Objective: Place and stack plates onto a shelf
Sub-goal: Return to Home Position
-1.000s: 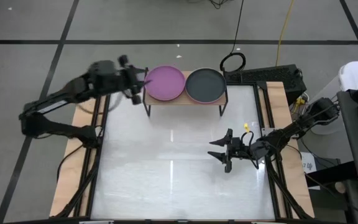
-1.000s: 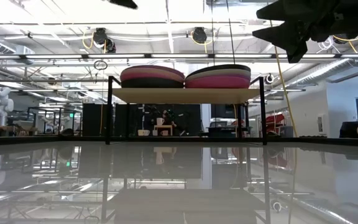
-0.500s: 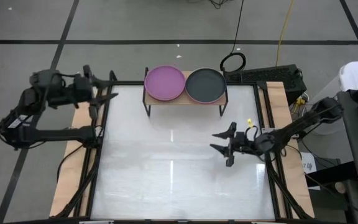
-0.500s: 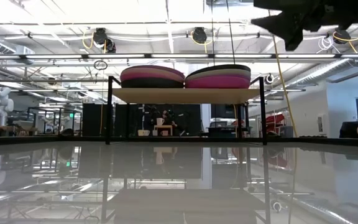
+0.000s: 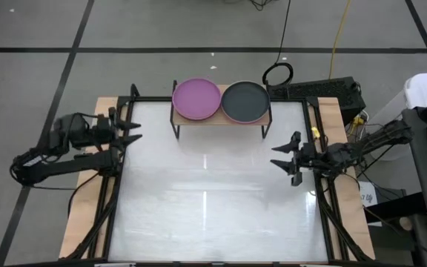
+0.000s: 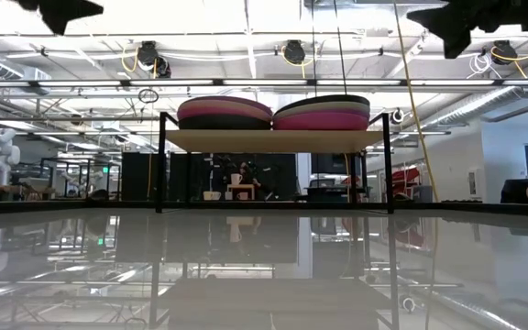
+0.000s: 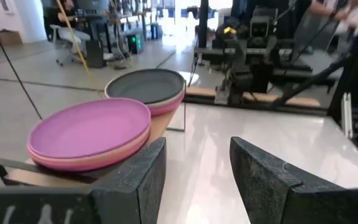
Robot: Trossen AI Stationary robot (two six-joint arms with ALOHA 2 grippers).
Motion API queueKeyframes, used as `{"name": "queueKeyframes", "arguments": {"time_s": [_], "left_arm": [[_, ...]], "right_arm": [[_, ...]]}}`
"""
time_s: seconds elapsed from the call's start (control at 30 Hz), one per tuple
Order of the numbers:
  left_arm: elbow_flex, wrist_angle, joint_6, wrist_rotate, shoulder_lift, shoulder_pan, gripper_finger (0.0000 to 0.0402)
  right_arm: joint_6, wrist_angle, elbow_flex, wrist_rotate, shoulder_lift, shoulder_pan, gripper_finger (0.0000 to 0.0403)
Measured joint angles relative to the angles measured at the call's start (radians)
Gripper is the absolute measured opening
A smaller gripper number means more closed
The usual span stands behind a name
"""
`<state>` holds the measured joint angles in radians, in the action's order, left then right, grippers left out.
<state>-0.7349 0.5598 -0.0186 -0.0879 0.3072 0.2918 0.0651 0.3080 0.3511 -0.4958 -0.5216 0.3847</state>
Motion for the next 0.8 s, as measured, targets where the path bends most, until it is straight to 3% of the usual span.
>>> {"name": "queueKeyframes", "arguments": {"time_s": [0.33,0.47,0.8], "left_arm": [[0.220,-0.050,0.086,-0.001,-0.301,-0.037,0.0184],[0.238,-0.073,0.109,-0.024,-0.301,-0.051,0.0184],[0.453,-0.499,0.132,-0.113,-0.282,-0.053,0.0184]], "right_arm": [[-0.052,-0.222,-0.004,-0.001,0.173,0.000,0.0196],[-0.091,-0.206,-0.055,0.000,0.202,0.000,0.0196],[-0.160,-0.081,-0.244,0.001,0.314,-0.049,0.0196]]}}
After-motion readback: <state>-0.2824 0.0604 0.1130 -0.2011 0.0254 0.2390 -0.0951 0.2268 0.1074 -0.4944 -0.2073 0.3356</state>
